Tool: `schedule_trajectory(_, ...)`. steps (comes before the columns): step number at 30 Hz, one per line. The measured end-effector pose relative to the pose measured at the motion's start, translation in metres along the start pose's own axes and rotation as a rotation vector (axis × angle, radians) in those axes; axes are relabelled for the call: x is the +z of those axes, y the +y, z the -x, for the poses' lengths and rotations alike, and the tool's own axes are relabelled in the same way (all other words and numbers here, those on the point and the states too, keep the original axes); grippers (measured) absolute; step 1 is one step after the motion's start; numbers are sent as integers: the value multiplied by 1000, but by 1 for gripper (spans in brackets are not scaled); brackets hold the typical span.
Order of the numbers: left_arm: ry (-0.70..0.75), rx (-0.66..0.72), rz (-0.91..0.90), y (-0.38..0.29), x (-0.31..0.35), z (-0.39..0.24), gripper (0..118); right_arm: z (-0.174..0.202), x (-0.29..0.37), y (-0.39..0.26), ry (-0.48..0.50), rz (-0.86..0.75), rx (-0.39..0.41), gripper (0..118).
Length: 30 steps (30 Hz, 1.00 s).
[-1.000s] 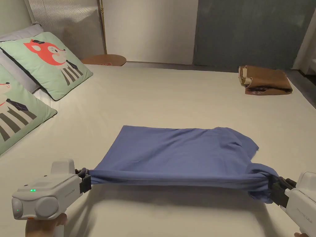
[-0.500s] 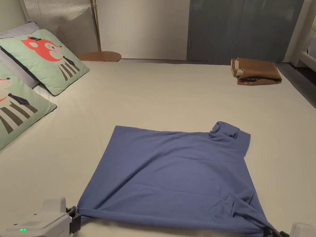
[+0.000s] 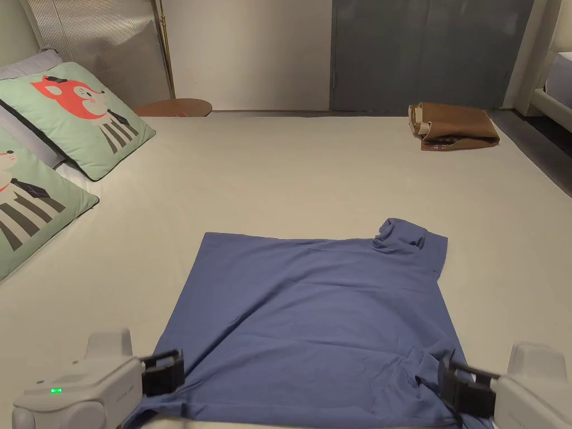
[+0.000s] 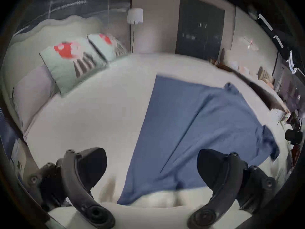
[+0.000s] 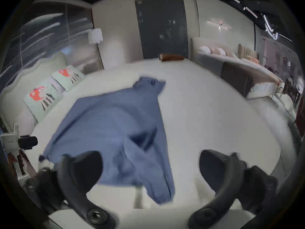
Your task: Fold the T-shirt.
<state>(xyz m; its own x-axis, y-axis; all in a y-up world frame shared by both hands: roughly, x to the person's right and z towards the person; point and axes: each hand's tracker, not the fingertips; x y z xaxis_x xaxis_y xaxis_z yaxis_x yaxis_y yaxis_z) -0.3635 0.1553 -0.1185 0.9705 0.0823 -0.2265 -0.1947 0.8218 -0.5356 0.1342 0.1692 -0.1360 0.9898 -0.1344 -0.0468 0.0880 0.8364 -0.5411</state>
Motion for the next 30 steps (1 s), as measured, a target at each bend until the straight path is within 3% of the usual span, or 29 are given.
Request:
schedule_trajectory(9,-30,-74,-487,79,66,-69,108,46,42,80,-21,-389,104,118)
schedule_trajectory(11,-21,-92,-538,82,72,-81,102,52,49,83,-40,-442,123,109)
schedule_trajectory(12,-29,-102,-544,82,74,-85,89,54,51,83,-53,-465,121,95)
schedule_trajectory(14,-44,-116,-565,80,74,-89,15,58,55,81,-66,-485,125,43)
schedule_trajectory(15,-47,-122,-561,79,74,-92,2,59,56,80,-72,-498,131,14)
schedule_trajectory(16,-66,-115,-553,78,73,-94,0,59,54,78,-70,-504,136,0)
schedule_trajectory(19,-169,-61,-490,75,68,-90,0,58,55,75,-10,-518,101,0)
schedule_trajectory(24,-120,-90,-475,67,61,-82,0,58,51,73,-19,-523,108,0)
schedule_trajectory(30,-102,-106,-180,50,35,-48,0,58,47,71,-7,-510,106,0)
